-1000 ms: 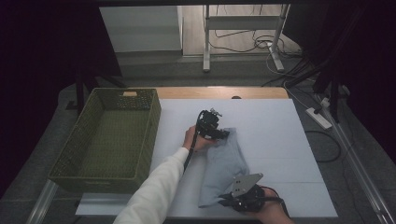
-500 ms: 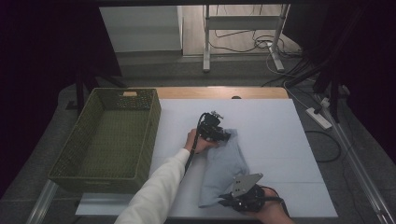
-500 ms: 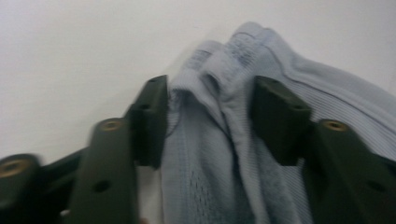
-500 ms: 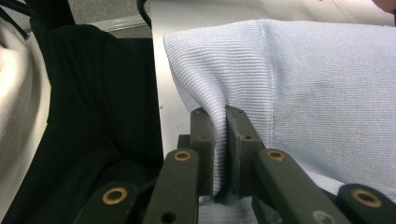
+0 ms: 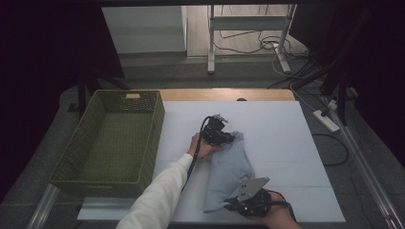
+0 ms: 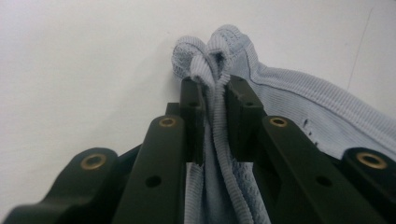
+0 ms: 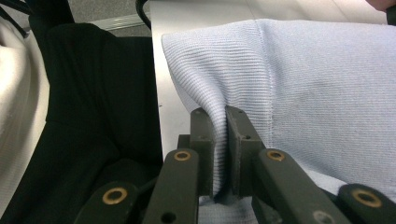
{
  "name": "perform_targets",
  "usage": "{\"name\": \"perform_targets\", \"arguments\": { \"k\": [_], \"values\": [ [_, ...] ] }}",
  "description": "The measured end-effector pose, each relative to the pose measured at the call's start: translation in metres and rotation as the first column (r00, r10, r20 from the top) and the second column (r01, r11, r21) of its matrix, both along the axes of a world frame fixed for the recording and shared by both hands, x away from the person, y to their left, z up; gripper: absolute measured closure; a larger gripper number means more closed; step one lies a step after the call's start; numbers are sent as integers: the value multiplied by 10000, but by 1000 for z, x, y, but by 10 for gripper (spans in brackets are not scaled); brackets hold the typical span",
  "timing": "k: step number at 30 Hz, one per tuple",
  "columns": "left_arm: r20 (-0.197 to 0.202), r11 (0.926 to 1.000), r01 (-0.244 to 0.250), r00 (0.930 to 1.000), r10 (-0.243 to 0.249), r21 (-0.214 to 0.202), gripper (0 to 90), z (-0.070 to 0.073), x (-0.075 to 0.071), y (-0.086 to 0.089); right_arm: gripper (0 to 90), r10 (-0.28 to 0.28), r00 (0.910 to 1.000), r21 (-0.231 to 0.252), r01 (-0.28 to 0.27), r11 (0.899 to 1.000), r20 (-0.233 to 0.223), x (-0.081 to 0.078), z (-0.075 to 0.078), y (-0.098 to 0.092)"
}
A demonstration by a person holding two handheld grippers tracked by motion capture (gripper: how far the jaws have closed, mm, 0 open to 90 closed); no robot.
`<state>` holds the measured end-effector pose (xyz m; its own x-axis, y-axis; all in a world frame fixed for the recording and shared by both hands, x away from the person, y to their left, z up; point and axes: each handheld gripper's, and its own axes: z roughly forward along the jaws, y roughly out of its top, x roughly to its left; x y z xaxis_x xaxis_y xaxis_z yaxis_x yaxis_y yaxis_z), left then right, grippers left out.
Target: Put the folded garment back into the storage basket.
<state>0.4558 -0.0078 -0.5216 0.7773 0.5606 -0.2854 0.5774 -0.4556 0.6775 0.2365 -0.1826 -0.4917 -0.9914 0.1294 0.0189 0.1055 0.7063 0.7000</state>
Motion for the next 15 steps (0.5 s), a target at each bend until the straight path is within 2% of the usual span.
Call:
{"name": "perform_targets", "arguments": {
  "k": [8,15],
  "values": [
    [317,9995,-57,9995,67,-316,782,15,-3,9,820,-92,10000,212,92,9997,-20,0,3,-1],
    [390,9983,-174,9990,196,-552,782,24,-4,18,820,-182,9998,479,182,9987,-13,0,4,0]
  ]
}}
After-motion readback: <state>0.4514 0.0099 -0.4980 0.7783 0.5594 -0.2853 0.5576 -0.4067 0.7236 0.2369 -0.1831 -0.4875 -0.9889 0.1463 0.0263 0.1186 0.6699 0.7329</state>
